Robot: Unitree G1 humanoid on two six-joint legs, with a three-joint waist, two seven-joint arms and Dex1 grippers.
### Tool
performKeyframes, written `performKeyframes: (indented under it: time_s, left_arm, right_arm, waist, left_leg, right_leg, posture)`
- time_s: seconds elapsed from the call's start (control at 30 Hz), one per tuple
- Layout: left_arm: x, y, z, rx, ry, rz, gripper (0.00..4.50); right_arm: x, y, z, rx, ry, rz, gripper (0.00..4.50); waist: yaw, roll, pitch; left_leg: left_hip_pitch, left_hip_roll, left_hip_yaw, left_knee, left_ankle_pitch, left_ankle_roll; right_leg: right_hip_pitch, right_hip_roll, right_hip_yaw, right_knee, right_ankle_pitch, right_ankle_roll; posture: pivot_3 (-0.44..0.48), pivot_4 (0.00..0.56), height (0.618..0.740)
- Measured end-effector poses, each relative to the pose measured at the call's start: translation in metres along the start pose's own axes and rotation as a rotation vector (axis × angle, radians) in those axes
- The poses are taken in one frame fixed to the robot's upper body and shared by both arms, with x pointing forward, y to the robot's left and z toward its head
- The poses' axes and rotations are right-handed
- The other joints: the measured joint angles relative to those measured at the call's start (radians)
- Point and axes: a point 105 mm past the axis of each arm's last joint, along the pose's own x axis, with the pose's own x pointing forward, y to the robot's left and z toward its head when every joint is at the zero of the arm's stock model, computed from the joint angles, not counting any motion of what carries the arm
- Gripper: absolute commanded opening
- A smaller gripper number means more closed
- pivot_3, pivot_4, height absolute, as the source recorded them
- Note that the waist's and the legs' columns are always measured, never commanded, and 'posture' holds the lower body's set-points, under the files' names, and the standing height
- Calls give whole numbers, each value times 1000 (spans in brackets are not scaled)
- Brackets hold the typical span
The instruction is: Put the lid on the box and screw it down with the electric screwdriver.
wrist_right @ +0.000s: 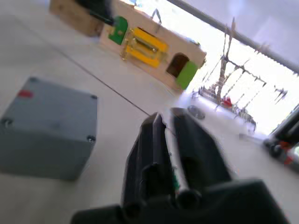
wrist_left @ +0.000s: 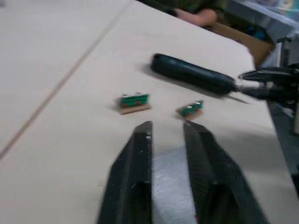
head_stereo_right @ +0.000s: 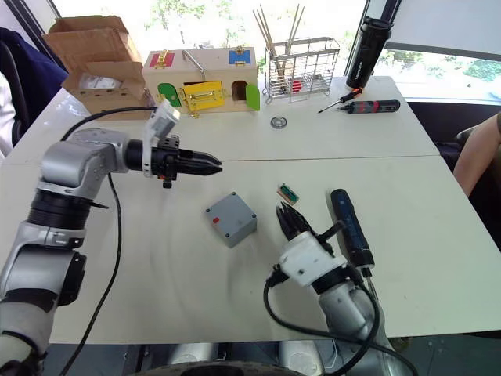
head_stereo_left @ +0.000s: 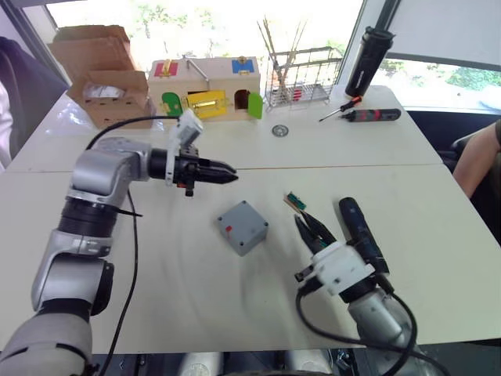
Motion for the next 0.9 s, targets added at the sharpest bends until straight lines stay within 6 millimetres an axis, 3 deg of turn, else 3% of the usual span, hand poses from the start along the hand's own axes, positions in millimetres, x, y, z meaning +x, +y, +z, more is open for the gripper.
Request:
performKeyframes:
  time_s: [0.1,0.23,0.37,0.6,0.8,0.9]
  left_arm:
    - [-1,14,-24,-28,17,73,27]
    - [1,33,-71,-1,115,199,27]
    - [20,27,-104,-59,125,186,27]
    - [27,14,-103,-28,100,176,27]
    - [21,-3,-106,-57,106,169,27]
    - [12,-10,-109,-63,133,189,27]
  right_arm:
    - [8,-2,-11,250,71,32,0]
    - [10,13,-26,445,179,183,0]
    - [9,35,-30,582,265,363,0]
    - [14,52,-28,659,294,511,0]
    - [32,59,-26,711,285,542,0]
    - [40,58,-35,689,303,509,0]
  waist:
    - [-1,0,0]
    - [-1,1,0]
    - [0,1,1]
    - [-5,1,1]
    - [-6,1,1]
    - [-7,1,1]
  left_leg:
    - [0,-1,0,-1,0,0]
    - [-1,-2,1,-1,0,0]
    - [-4,-2,0,0,0,0]
    - [-8,-2,0,1,0,0]
    - [-8,-2,0,1,0,0]
    - [-8,-2,0,1,0,0]
  right_leg:
    - [0,-1,0,0,0,0]
    - [-1,-1,0,-1,0,0]
    - [-4,-2,1,-1,0,0]
    - [-8,-2,1,-1,0,0]
    - [-8,-2,1,-1,0,0]
    - [-8,-2,1,-1,0,0]
  posture:
    - [0,150,740]
    - [0,150,740]
    - [0,150,740]
    - [0,150,740]
    - [0,150,740]
    - [0,150,740]
